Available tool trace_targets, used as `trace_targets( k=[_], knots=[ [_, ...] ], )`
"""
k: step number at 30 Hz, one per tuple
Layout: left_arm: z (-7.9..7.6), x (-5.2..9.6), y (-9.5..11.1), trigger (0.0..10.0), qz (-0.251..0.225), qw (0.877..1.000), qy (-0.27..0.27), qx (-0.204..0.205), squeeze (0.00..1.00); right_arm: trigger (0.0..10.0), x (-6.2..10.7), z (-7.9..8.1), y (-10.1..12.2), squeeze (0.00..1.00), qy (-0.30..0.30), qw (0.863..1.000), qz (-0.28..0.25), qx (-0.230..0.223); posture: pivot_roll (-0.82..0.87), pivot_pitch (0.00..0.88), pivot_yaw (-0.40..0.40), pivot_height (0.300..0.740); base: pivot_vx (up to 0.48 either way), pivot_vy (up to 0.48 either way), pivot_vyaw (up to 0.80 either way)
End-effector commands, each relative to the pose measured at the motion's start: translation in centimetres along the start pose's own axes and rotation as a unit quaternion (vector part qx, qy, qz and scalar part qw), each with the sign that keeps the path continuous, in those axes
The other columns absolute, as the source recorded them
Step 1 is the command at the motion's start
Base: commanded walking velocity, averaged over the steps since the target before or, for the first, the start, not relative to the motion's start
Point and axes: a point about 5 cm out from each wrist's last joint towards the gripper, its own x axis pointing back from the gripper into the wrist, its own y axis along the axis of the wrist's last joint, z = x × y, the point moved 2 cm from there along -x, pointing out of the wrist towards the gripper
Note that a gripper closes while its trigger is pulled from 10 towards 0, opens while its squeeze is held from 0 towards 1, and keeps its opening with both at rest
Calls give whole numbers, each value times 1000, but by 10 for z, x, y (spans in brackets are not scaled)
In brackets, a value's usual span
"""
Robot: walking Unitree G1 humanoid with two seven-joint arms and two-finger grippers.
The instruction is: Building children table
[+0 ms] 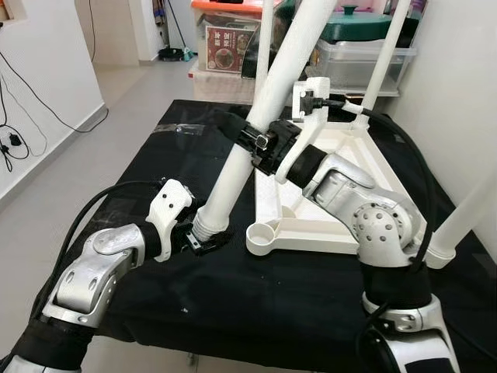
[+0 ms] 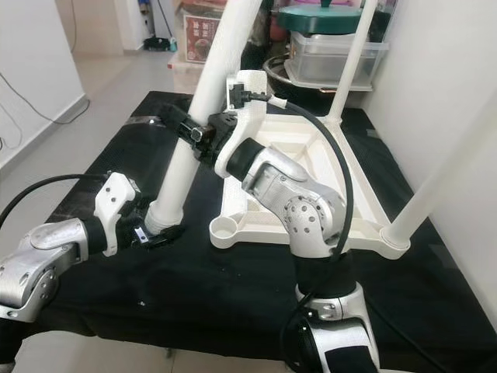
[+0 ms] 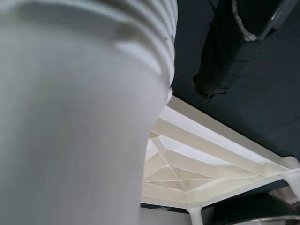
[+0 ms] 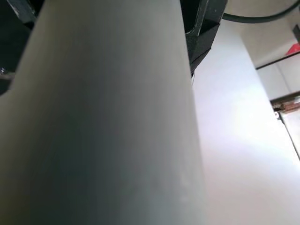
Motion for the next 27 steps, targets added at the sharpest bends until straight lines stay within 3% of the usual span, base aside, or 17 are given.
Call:
trace_targets(
  k=[1, 13, 14, 15, 27],
  knots=[
    [6, -3, -3, 10000, 4, 1000, 8, 7, 0, 0, 0, 15, -1, 0, 45, 999, 5, -14, 20, 0, -35, 740, 0, 0, 0],
    [15, -10, 2, 10000, -17, 999, 28, 9, 0, 0, 1, 23, -3, 0, 62, 998, 10, -20, 17, 0, -34, 740, 0, 0, 0],
    [17, -10, 3, 4667, -20, 999, 32, 6, 0, 0, 1, 23, -4, 0, 62, 998, 12, -19, 17, 0, -34, 740, 0, 0, 0],
    [17, -11, 4, 0, -25, 999, 32, 7, 0, 0, 1, 23, -4, 0, 61, 998, 14, -19, 17, 0, -34, 740, 0, 0, 0],
    [13, -13, 6, 0, -29, 999, 14, -4, 0, 0, 2, 23, -8, 0, 59, 998, 24, -17, 18, 0, -36, 740, 0, 0, 0]
  ],
)
